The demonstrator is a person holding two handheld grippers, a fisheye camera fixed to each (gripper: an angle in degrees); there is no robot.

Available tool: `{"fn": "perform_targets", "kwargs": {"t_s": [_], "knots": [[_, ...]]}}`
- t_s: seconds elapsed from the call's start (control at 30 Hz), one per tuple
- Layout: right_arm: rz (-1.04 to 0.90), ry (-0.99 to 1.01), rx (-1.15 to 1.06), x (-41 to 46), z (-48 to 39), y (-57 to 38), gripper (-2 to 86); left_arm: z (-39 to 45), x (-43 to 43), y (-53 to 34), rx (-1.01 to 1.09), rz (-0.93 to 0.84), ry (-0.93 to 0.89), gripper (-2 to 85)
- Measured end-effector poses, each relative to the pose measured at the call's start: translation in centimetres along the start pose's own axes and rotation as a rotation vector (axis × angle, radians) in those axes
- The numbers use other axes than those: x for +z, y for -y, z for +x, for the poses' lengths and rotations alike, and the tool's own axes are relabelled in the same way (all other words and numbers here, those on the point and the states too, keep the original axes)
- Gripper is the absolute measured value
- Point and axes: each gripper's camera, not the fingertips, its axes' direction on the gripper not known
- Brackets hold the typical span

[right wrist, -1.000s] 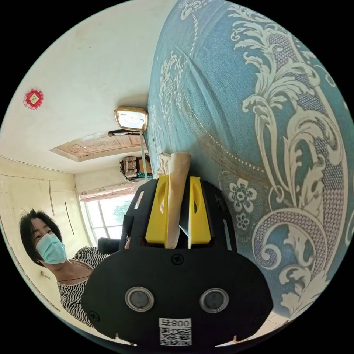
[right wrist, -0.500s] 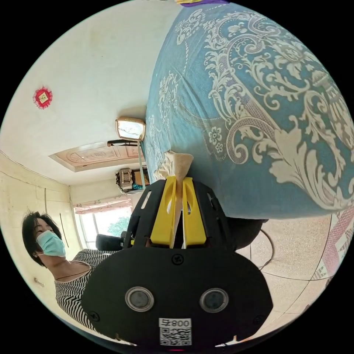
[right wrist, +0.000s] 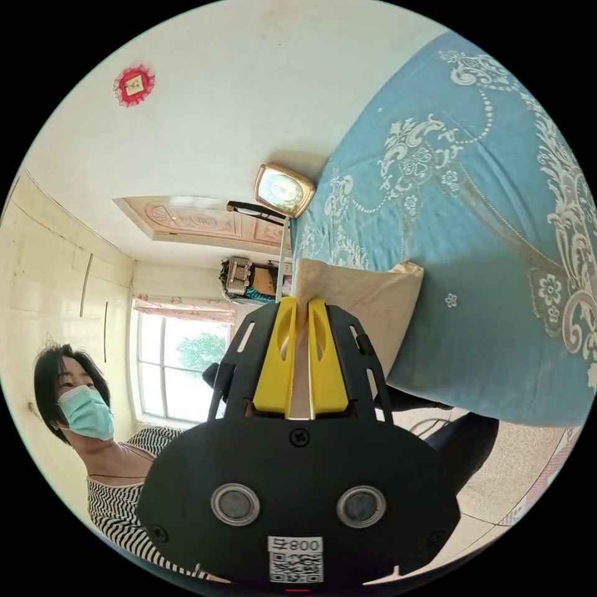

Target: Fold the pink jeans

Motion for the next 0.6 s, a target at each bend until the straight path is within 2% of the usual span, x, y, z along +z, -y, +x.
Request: {"fn": "perform_targets", "kwargs": {"t_s": [0.27, 0.6], "knots": [[-0.132, -0.028, 0.006, 14.6, 1.0, 4.2, 3.2, -12.7, -10.8, -7.6, -0.289, 0.186, 0.006, 2.2], [-0.258, -0.149, 0.065, 28.8, 6.0, 7.4, 3.6, -24.6, -16.8, -15.4, -0.582, 0.299, -0.019, 2.4]]}}
